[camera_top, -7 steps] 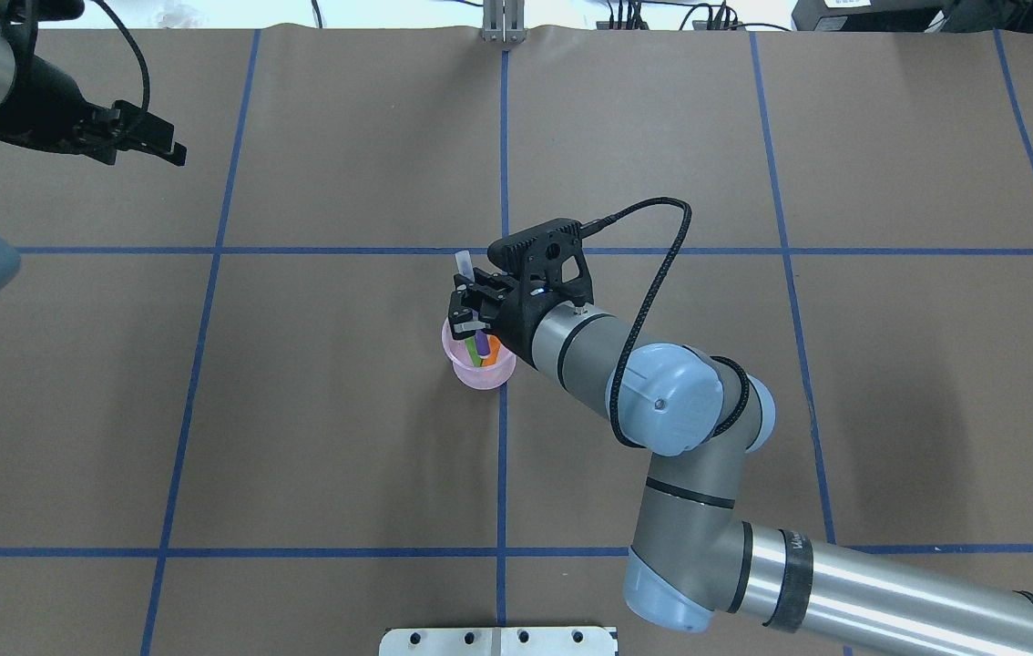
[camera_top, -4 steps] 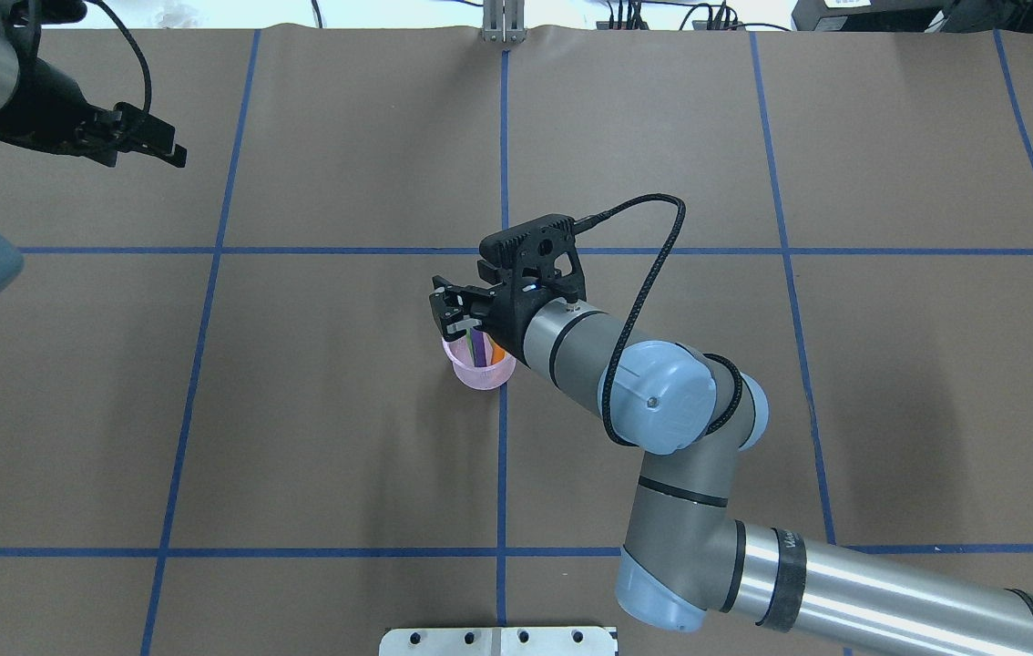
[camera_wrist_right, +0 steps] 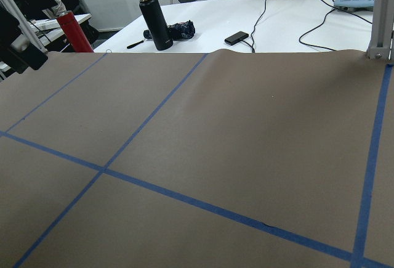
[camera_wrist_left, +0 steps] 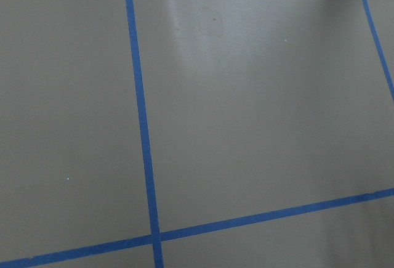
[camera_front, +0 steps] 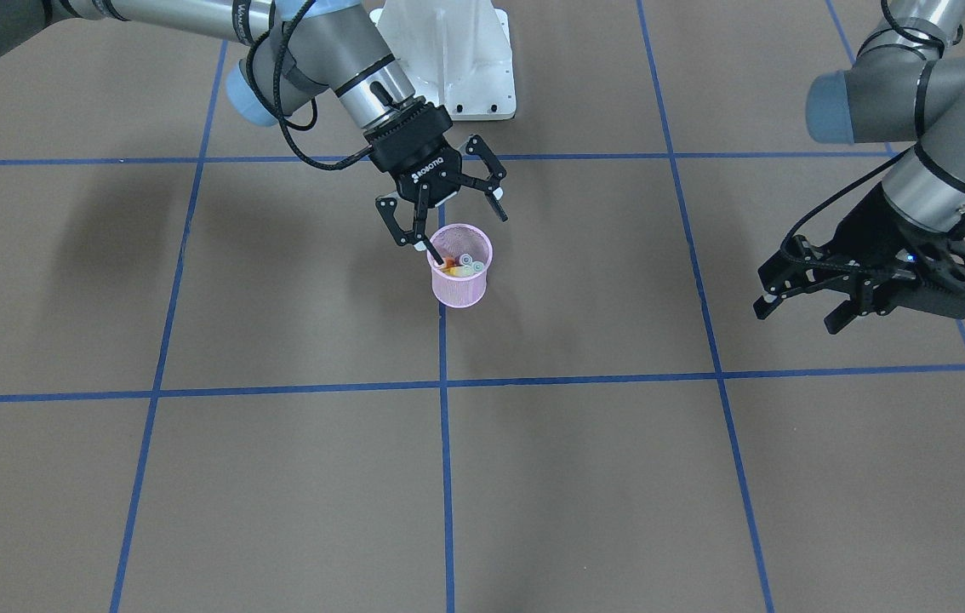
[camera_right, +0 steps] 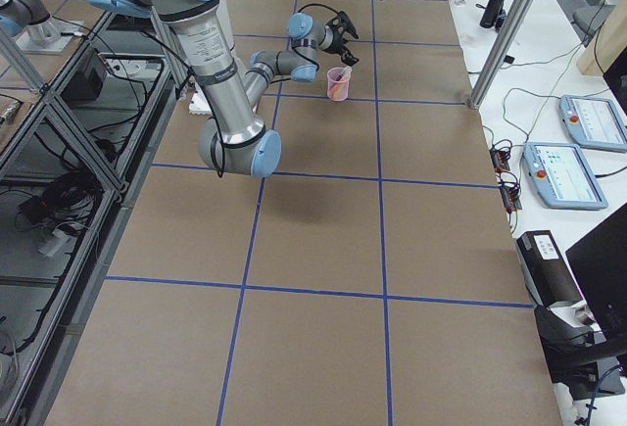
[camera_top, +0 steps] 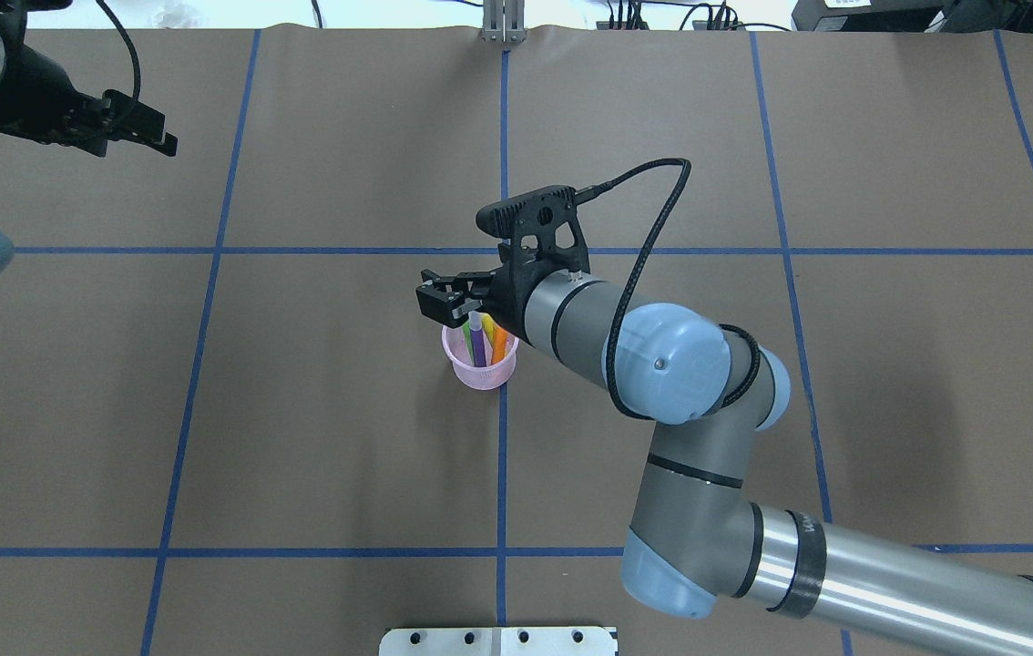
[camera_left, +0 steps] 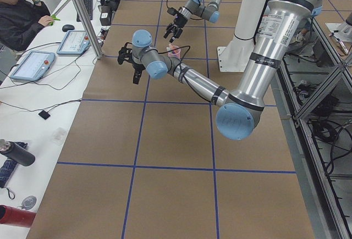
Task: Collect pens into pen holder
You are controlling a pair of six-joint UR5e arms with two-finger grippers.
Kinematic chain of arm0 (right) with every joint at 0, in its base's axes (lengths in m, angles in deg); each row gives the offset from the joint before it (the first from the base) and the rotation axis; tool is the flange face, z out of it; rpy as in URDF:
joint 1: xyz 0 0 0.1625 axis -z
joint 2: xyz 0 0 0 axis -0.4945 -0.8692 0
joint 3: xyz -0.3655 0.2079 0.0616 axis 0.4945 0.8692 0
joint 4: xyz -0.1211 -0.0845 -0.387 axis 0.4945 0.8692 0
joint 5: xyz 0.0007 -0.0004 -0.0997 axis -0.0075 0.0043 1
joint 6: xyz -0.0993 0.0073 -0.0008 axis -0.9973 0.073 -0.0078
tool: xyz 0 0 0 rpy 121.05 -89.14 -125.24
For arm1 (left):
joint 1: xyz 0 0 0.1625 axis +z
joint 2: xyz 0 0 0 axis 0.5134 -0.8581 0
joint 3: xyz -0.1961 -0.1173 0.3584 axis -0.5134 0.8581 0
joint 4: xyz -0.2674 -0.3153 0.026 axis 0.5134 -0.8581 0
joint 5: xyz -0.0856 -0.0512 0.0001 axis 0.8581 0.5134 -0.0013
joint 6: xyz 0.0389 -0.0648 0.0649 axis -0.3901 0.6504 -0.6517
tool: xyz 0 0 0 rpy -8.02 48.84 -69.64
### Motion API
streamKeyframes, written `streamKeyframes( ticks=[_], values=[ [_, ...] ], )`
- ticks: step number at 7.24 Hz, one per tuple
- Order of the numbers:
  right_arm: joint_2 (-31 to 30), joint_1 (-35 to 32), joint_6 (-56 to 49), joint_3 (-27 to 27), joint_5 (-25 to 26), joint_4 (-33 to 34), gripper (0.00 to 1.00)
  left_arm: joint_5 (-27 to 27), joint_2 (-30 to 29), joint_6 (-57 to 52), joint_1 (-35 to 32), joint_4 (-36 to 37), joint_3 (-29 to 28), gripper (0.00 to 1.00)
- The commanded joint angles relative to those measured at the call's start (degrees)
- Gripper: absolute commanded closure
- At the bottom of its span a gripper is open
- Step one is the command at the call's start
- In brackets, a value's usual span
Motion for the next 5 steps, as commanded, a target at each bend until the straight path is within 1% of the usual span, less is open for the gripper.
streamKeyframes(
  ticks=[1,2,3,4,5],
  values=[
    [-0.11,-8.54,0.13,-8.1,-14.08,20.42,0.01,0.07,-0.07,-6.62,-2.84,5.94,0.61,0.0],
    [-0.63,-14.24,-0.39,-9.61,-20.41,27.04,0.01,-0.63,-0.68,-18.61,-6.16,15.04,1.05,0.0],
    [-1.07,-21.95,-1.09,-9.8,-31.61,36.33,0.01,-3.33,-0.77,-27.25,-7.33,25.23,1.14,0.0],
    [-1.68,-28.12,-7.36,-9.71,-39.03,44.78,0.01,-6.32,-1.82,-35.08,-9.43,31.68,0.36,0.0],
    [-2.91,-33.75,-16.04,-9.88,-40.59,52.69,0.01,-6.43,-2.7,-39.17,-11.36,37.14,-0.52,0.0]
  ],
)
